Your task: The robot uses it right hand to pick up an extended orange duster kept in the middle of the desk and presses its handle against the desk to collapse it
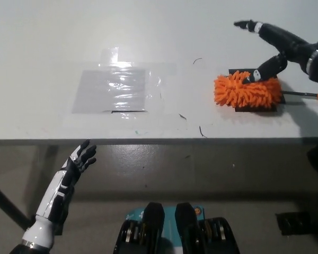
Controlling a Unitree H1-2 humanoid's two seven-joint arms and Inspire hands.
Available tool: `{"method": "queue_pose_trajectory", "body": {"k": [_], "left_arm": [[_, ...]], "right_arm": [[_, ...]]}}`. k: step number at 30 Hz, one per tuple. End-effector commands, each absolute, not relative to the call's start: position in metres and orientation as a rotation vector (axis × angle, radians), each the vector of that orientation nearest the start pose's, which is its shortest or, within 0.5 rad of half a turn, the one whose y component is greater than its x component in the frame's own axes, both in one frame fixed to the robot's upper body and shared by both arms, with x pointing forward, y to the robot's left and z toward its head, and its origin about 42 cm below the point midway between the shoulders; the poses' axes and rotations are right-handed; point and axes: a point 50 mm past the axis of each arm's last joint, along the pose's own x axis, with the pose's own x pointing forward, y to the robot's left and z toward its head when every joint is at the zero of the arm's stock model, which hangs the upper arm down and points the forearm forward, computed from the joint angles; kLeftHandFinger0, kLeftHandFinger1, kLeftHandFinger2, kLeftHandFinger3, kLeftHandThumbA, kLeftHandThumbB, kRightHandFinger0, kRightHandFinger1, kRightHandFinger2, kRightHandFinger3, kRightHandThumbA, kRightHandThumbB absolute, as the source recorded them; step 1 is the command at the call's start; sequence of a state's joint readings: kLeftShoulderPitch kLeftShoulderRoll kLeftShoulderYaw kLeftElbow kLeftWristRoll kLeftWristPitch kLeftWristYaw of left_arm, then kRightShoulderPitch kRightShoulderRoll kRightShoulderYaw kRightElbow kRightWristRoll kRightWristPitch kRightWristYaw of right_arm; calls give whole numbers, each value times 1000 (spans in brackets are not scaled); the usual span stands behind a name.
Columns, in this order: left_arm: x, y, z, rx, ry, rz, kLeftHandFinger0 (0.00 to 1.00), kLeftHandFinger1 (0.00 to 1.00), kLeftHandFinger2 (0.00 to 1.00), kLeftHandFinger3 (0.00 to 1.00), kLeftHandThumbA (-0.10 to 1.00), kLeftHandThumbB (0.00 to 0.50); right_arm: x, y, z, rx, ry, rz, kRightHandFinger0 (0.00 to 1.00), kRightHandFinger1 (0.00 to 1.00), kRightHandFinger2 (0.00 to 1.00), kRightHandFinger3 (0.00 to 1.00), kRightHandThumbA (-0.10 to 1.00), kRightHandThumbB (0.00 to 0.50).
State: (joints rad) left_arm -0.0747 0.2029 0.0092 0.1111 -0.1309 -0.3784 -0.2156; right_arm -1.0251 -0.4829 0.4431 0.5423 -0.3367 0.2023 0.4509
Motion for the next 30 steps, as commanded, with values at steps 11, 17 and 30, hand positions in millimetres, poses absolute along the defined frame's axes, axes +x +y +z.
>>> {"method": "queue_pose_trajectory", "body": {"k": [11, 17, 30], "left_arm": [[303, 280, 126, 118, -385, -209, 1000, 1000, 1000, 1000, 1000, 322], [301, 281, 124, 115, -384, -206, 1000, 1000, 1000, 1000, 1000, 319], [297, 282, 123, 124, -379, -203, 1000, 1000, 1000, 1000, 1000, 317]], "right_arm": [[578, -219, 366, -1332, 88, 459, 1000, 1000, 1000, 1000, 1000, 371], [580, -213, 358, -1353, 97, 472, 1000, 1000, 1000, 1000, 1000, 388], [582, -206, 352, -1352, 110, 495, 1000, 1000, 1000, 1000, 1000, 415]]}}
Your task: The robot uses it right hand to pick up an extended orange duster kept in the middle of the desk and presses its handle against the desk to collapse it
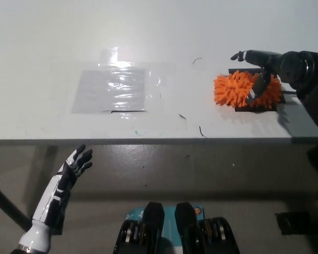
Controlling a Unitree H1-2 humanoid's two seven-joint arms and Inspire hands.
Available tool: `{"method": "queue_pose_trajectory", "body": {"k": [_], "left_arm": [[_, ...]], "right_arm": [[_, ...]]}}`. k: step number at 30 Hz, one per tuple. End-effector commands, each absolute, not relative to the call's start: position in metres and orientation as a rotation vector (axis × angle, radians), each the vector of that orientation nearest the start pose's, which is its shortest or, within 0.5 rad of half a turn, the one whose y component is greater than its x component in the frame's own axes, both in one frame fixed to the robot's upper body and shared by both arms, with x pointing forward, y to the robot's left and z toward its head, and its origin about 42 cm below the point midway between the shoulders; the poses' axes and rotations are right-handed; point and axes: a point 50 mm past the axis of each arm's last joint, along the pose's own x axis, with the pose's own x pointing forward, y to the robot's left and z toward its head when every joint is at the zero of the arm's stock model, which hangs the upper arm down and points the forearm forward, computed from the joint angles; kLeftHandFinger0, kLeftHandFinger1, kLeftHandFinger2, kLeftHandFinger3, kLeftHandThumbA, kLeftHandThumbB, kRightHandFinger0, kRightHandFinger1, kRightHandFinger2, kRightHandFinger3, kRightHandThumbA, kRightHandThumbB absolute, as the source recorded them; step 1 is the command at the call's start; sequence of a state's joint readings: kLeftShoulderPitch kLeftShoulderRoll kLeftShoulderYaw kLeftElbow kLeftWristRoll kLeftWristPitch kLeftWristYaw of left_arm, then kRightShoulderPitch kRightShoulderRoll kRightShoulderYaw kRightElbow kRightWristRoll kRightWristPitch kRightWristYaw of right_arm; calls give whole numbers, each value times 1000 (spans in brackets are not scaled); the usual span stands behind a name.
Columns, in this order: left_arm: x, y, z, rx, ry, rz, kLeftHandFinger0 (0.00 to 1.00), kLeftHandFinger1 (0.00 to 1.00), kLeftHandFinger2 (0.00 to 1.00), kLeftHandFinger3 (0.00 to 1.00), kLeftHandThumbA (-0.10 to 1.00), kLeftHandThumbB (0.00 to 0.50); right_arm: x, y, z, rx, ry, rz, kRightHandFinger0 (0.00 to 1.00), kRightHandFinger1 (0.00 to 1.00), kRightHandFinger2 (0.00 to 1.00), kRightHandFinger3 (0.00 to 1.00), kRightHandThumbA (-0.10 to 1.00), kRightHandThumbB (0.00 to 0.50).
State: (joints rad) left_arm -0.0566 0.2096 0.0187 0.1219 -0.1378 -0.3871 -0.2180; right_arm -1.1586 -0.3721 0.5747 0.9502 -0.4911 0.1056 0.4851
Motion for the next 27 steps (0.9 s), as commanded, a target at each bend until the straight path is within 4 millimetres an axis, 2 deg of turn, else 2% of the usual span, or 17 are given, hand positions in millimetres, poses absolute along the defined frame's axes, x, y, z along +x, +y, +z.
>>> {"method": "queue_pose_trajectory", "body": {"k": [1, 8, 9, 20, 22, 26, 27], "left_arm": [[297, 282, 123, 124, -379, -203, 1000, 1000, 1000, 1000, 1000, 316], [297, 283, 123, 123, -381, -209, 1000, 1000, 1000, 1000, 1000, 312], [296, 284, 123, 126, -383, -210, 1000, 1000, 1000, 1000, 1000, 299], [296, 284, 123, 129, -389, -210, 1000, 1000, 1000, 1000, 1000, 289], [297, 284, 123, 135, -397, -223, 1000, 1000, 1000, 1000, 1000, 264], [297, 284, 123, 133, -400, -225, 1000, 1000, 1000, 1000, 1000, 262], [297, 285, 123, 130, -399, -225, 1000, 1000, 1000, 1000, 1000, 256]], "right_arm": [[583, -206, 352, -1352, 110, 495, 1000, 1000, 1000, 1000, 1000, 415], [586, -208, 346, -1328, 150, 493, 1000, 1000, 1000, 1000, 1000, 400], [587, -208, 343, -1318, 160, 489, 1000, 1000, 1000, 1000, 1000, 399], [593, -215, 331, -1325, 207, 483, 1000, 1000, 1000, 1000, 1000, 420], [593, -220, 323, -1274, 246, 478, 1000, 1000, 1000, 1000, 1000, 418], [594, -221, 321, -1270, 250, 480, 1000, 1000, 1000, 1000, 1000, 417], [594, -219, 319, -1271, 244, 480, 1000, 1000, 1000, 1000, 1000, 398]]}}
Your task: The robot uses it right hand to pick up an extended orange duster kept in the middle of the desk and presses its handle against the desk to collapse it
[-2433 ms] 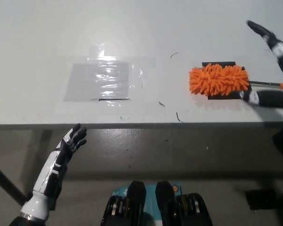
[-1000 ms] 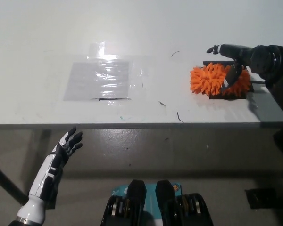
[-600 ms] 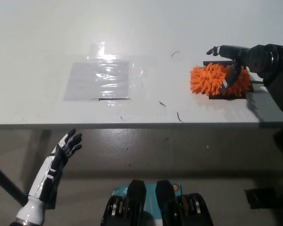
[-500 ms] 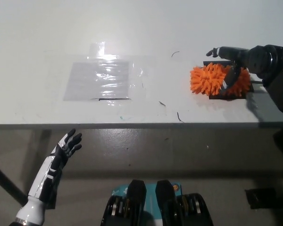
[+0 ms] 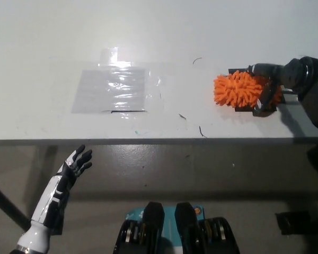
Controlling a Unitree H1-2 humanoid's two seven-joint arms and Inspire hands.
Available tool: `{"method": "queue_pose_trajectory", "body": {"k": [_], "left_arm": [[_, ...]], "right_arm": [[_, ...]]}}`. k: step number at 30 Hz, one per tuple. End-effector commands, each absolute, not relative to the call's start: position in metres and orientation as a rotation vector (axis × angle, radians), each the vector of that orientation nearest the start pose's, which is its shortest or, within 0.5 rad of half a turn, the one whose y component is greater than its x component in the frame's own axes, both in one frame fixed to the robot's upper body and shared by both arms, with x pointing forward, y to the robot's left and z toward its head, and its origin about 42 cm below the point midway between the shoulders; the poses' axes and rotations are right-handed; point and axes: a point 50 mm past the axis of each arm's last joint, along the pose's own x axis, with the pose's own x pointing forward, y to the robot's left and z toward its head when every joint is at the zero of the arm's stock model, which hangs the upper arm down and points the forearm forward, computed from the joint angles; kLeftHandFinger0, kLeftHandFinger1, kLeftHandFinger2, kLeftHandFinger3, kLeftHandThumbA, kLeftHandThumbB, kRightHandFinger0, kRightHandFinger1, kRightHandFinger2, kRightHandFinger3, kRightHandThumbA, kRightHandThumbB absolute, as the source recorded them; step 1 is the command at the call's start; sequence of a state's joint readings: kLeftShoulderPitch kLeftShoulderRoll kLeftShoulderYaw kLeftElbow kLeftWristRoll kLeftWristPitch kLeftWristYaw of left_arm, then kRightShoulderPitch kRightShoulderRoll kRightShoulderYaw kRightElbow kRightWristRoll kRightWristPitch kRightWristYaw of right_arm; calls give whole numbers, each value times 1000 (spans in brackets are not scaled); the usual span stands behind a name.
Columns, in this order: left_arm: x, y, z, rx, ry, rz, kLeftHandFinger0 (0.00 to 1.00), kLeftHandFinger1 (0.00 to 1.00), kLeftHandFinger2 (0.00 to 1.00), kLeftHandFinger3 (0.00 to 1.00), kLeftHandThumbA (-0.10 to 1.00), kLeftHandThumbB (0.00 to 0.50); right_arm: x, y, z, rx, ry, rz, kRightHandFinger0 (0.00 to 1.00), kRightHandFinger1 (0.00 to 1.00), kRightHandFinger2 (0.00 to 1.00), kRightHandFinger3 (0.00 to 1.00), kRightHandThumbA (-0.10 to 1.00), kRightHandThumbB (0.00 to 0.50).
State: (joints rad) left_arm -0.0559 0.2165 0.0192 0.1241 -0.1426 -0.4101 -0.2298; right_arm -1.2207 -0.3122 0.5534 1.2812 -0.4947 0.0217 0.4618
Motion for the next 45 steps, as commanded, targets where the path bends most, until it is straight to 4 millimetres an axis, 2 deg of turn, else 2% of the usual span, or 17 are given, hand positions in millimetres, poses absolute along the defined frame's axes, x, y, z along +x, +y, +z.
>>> {"method": "queue_pose_trajectory", "body": {"k": [1, 2, 5, 6, 7, 8, 9, 10, 12, 13, 17, 23, 34, 39, 42, 43, 45], "left_arm": [[297, 285, 124, 126, -398, -228, 1000, 1000, 1000, 1000, 1000, 255], [297, 285, 124, 127, -400, -230, 1000, 1000, 1000, 1000, 1000, 254], [297, 285, 125, 132, -397, -231, 1000, 1000, 1000, 1000, 1000, 249], [298, 286, 125, 136, -400, -231, 1000, 1000, 1000, 1000, 1000, 241], [298, 286, 126, 137, -401, -230, 1000, 1000, 1000, 1000, 1000, 239], [298, 287, 126, 138, -400, -230, 1000, 1000, 1000, 1000, 1000, 238], [298, 287, 126, 138, -399, -230, 1000, 1000, 1000, 1000, 1000, 238], [298, 287, 126, 139, -401, -232, 1000, 1000, 1000, 1000, 1000, 236], [299, 287, 126, 143, -403, -235, 1000, 1000, 1000, 1000, 1000, 227], [299, 287, 126, 142, -400, -235, 1000, 1000, 1000, 1000, 1000, 233], [301, 286, 128, 144, -399, -234, 1000, 1000, 1000, 1000, 1000, 251], [302, 286, 129, 141, -403, -237, 1000, 1000, 1000, 1000, 1000, 251], [303, 289, 129, 117, -401, -237, 1000, 1000, 1000, 1000, 1000, 260], [302, 289, 127, 113, -402, -228, 1000, 1000, 1000, 1000, 1000, 263], [302, 289, 127, 113, -401, -228, 1000, 1000, 1000, 1000, 1000, 264], [302, 289, 127, 117, -397, -230, 1000, 1000, 1000, 1000, 1000, 269], [302, 288, 127, 119, -393, -231, 1000, 1000, 1000, 1000, 1000, 266]], "right_arm": [[593, -215, 315, -1275, 217, 469, 1000, 1000, 1000, 1000, 1000, 388], [593, -214, 314, -1250, 189, 445, 1000, 1000, 1000, 1000, 1000, 372], [594, -210, 311, -1193, 39, 326, 981, 1000, 1000, 1000, 662, 275], [593, -209, 308, -1155, -51, 272, 754, 786, 776, 814, 526, 225], [592, -208, 309, -1146, -84, 248, 264, 375, 477, 539, 283, 216], [592, -207, 309, -1135, -138, 208, 29, 140, 341, 386, 36, 199], [591, -206, 308, -1130, -169, 186, 6, 158, 380, 414, -56, 189], [590, -205, 309, -1129, -222, 165, 0, 243, 567, 541, -98, 139], [590, -203, 314, -1123, -243, 146, 89, 537, 885, 970, -100, 95], [590, -203, 315, -1115, -262, 145, 130, 606, 902, 993, -100, 102], [590, -204, 319, -1105, -295, 138, 187, 594, 900, 962, -100, 110], [590, -208, 322, -1100, -315, 136, 137, 529, 856, 927, -100, 140], [592, -220, 332, -1091, -347, 103, 87, 511, 888, 956, -100, 116], [593, -224, 367, -1054, -478, 18, 2, 440, 824, 918, -100, 96], [594, -225, 370, -1052, -490, 12, 0, 447, 825, 931, -100, 99], [594, -225, 400, -1004, -573, -50, 0, 451, 813, 889, -100, 143], [591, -227, 439, -890, -680, -102, 0, 428, 796, 880, -100, 124]]}}
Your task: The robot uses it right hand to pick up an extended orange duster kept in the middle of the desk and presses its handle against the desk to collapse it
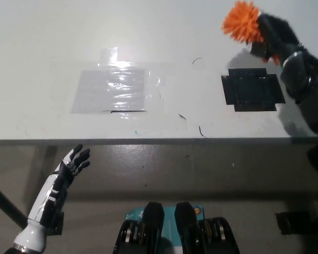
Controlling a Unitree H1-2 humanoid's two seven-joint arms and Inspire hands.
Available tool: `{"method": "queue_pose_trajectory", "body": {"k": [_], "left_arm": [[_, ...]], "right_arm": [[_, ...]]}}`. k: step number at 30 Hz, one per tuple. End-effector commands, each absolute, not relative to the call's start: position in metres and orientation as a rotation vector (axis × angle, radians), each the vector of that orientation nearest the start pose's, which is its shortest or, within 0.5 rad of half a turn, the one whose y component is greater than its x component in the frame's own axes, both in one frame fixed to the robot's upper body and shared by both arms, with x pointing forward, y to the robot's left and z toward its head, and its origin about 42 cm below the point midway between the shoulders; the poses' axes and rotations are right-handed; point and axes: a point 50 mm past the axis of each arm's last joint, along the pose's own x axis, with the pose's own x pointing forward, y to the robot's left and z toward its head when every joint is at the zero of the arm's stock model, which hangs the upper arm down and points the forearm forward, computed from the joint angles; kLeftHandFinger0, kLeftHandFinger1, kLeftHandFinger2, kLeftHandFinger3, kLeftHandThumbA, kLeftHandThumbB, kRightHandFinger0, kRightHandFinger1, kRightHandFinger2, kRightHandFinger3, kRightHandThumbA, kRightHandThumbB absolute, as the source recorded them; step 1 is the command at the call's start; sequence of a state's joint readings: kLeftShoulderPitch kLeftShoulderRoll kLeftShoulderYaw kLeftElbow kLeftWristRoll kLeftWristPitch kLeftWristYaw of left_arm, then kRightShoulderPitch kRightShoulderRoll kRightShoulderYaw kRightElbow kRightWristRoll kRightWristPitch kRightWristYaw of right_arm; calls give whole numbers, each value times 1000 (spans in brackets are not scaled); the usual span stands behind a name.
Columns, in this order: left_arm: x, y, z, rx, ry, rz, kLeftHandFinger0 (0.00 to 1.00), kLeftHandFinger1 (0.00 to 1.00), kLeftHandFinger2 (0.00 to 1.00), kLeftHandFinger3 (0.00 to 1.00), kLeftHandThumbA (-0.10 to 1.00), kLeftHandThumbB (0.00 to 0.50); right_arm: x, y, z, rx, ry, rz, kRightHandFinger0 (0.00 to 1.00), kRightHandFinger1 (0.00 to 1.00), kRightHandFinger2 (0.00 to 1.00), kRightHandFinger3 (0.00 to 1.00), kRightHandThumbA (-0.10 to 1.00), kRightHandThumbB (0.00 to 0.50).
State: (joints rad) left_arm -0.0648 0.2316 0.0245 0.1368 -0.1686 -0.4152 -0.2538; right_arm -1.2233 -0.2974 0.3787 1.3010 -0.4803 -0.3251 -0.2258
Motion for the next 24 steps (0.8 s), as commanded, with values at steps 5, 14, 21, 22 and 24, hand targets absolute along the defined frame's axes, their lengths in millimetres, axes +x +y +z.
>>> {"method": "queue_pose_trajectory", "body": {"k": [5, 14, 21, 22, 24], "left_arm": [[303, 288, 127, 120, -390, -226, 1000, 1000, 1000, 1000, 1000, 268], [301, 289, 124, 109, -391, -229, 1000, 1000, 1000, 1000, 1000, 257], [298, 288, 124, 118, -391, -227, 1000, 1000, 1000, 1000, 1000, 252], [299, 288, 124, 120, -387, -225, 1000, 1000, 1000, 1000, 1000, 263], [299, 288, 124, 125, -391, -225, 1000, 1000, 1000, 1000, 1000, 265]], "right_arm": [[583, -220, 488, -635, -803, -189, 0, 335, 751, 733, -100, 110], [572, -196, 490, -342, -883, -227, 0, 193, 536, 553, -100, 161], [571, -175, 471, -120, -838, -246, 0, 24, 354, 379, -100, 115], [572, -174, 468, -105, -830, -251, 0, 15, 343, 366, -100, 107], [572, -172, 462, -68, -809, -254, 0, 12, 342, 365, -100, 106]]}}
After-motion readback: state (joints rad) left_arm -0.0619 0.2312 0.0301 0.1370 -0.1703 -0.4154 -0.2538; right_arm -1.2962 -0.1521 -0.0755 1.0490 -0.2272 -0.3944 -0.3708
